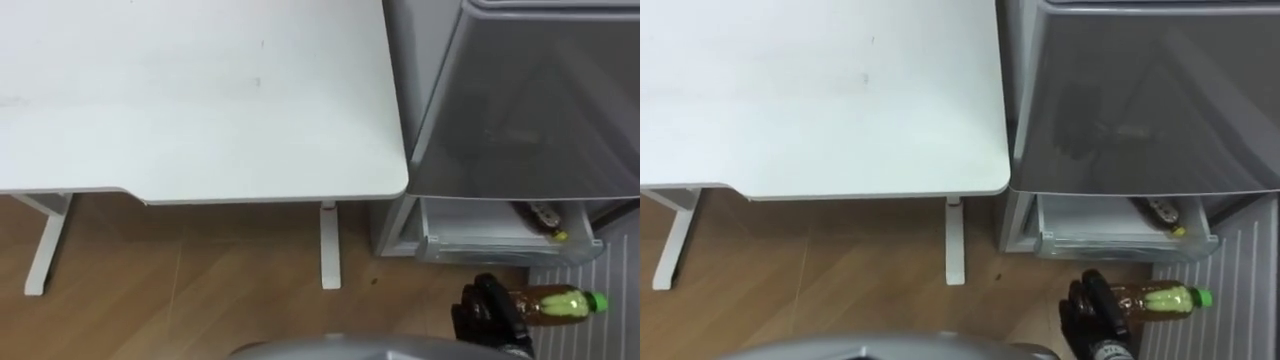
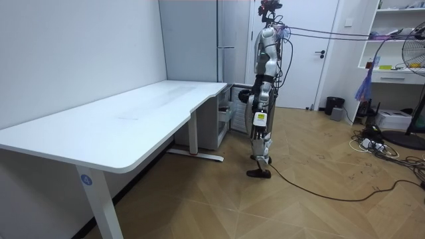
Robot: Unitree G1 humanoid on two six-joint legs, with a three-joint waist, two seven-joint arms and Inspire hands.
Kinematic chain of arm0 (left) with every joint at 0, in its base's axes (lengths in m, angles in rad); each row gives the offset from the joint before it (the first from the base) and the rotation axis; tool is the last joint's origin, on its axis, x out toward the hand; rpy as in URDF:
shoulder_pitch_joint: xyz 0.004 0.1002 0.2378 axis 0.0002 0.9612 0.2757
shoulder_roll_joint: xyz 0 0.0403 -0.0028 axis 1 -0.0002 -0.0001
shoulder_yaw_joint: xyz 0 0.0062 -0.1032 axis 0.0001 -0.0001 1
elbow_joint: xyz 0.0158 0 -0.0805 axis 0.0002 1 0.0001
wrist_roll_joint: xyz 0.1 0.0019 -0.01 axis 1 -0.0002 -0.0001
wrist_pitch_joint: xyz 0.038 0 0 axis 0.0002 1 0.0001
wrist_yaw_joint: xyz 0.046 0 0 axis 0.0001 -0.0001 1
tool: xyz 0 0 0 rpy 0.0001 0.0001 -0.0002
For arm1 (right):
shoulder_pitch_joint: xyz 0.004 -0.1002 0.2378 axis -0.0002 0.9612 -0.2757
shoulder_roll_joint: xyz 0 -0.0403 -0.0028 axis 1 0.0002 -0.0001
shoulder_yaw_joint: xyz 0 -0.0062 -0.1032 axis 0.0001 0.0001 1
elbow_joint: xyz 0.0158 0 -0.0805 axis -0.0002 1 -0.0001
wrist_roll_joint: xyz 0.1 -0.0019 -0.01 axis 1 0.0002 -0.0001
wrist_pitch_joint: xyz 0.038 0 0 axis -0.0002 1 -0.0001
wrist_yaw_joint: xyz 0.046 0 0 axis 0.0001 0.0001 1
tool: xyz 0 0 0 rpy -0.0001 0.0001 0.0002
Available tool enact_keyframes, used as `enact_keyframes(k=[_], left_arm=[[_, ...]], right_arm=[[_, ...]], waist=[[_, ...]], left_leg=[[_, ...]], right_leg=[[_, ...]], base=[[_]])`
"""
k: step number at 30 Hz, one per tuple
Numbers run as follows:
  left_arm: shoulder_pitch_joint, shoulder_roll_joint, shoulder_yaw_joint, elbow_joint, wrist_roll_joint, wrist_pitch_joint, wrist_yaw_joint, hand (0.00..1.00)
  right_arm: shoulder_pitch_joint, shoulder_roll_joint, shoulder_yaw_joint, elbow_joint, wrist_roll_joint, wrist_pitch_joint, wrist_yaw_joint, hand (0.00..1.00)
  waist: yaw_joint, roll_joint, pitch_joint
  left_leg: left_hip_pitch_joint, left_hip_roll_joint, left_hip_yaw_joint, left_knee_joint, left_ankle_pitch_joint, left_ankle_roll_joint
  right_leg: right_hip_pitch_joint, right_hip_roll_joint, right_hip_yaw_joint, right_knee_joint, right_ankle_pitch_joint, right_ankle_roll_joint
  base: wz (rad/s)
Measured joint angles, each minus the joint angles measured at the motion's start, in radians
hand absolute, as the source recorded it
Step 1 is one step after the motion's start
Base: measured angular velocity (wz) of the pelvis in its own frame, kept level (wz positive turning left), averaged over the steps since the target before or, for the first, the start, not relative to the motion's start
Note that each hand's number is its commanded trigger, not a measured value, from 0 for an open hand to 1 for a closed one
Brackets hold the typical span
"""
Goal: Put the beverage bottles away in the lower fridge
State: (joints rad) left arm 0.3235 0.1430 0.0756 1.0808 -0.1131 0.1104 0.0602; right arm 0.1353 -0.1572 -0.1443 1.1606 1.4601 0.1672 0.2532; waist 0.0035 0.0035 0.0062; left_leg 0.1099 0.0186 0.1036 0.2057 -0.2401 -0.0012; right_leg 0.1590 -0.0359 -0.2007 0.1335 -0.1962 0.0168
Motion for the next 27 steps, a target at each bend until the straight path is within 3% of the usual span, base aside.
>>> enact_keyframes(k=[8, 17, 27], left_arm=[[0.008, -0.001, 0.004, -0.003, 0.080, 0.001, -0.005, 0.00], [0.045, 0.000, 0.005, -0.053, 0.086, 0.014, -0.032, 0.00], [0.029, 0.001, 0.006, -0.119, 0.089, 0.029, -0.032, 0.00]], right_arm=[[0.001, 0.000, -0.038, 0.000, 0.019, -0.018, 0.001, 1.00], [-0.004, -0.006, -0.045, -0.003, 0.046, -0.026, -0.002, 1.00], [-0.098, -0.037, -0.045, -0.026, 0.087, -0.026, -0.036, 1.00]], waist=[[0.003, 0.002, -0.0014], [0.005, 0.009, -0.0037], [0.003, 0.022, -0.0039]], left_leg=[[-0.011, -0.008, -0.018, 0.009, 0.000, 0.000], [-0.012, -0.014, -0.036, 0.015, 0.001, 0.001], [-0.088, -0.018, -0.056, 0.036, 0.006, 0.006]], right_leg=[[0.000, -0.006, -0.017, 0.000, -0.006, 0.001], [0.005, -0.010, -0.023, 0.004, -0.007, 0.004], [-0.044, -0.015, -0.052, 0.010, -0.007, 0.004]], base=[[0.07], [0.02], [0.10]])
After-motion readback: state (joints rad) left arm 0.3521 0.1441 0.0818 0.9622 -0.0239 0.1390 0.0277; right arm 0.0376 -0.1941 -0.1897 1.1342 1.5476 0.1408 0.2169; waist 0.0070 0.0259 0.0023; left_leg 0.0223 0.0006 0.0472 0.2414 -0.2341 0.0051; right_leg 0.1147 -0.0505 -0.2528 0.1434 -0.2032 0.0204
